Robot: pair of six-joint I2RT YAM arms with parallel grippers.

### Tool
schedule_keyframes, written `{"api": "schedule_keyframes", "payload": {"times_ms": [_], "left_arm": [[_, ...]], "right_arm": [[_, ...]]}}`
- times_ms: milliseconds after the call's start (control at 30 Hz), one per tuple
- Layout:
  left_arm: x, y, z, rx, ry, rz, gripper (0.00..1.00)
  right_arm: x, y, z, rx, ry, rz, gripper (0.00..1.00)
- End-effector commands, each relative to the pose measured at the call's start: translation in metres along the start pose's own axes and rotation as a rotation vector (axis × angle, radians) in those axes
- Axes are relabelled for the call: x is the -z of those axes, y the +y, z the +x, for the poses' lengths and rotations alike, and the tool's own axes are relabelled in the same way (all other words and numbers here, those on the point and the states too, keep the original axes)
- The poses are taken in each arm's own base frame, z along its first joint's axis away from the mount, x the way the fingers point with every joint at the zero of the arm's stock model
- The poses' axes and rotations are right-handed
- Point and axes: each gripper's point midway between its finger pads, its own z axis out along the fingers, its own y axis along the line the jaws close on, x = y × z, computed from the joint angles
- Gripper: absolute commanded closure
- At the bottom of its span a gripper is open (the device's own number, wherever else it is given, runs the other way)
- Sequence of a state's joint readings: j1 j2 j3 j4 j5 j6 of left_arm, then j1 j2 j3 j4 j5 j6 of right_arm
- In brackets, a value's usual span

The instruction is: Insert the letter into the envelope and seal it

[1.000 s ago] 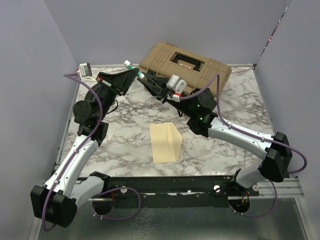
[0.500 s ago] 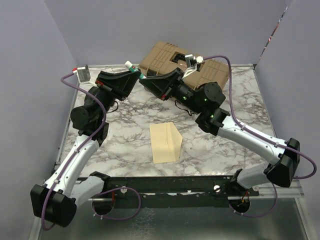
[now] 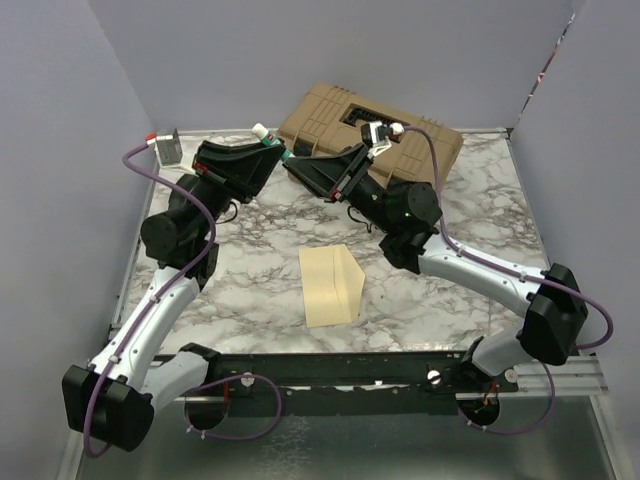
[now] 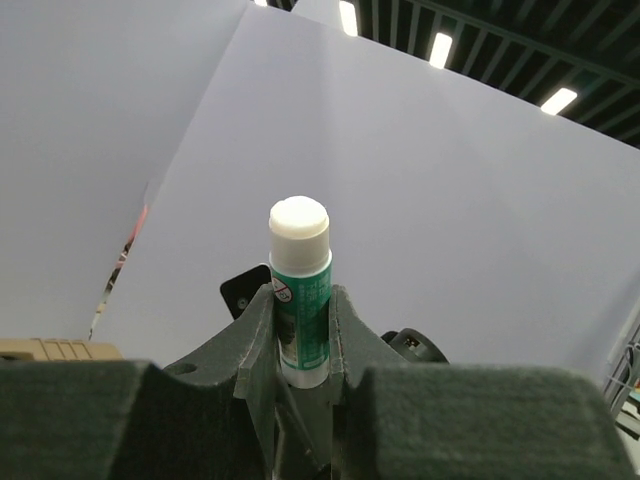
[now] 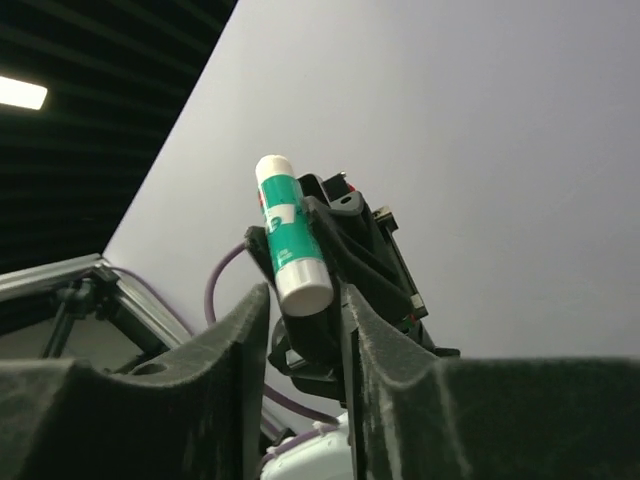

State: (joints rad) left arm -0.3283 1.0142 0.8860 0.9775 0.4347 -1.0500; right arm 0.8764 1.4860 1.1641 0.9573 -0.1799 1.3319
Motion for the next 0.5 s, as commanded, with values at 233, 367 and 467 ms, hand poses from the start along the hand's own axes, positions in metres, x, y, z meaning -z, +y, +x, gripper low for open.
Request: {"api": "schedule_keyframes", "payload": {"times_ms": [233, 367, 467], "left_arm": [[-0.004, 0.007, -0.022, 0.150, -0.114, -0.042, 1.00], [-0.003, 0.008, -0.020, 0.232, -0.115, -0.047, 1.00], [0.000, 0.012, -0.018, 0.283, -0.126, -0.065, 1.00]], "right_arm": [[0.022, 0.027, -0.013, 0.932, 0.084, -0.061, 0.31], [0.014, -0.002, -0.014, 1.249, 0.256, 0.008, 0.30], [0.019, -0.016, -0.016, 1.424, 0.248, -0.026, 0.30]]}}
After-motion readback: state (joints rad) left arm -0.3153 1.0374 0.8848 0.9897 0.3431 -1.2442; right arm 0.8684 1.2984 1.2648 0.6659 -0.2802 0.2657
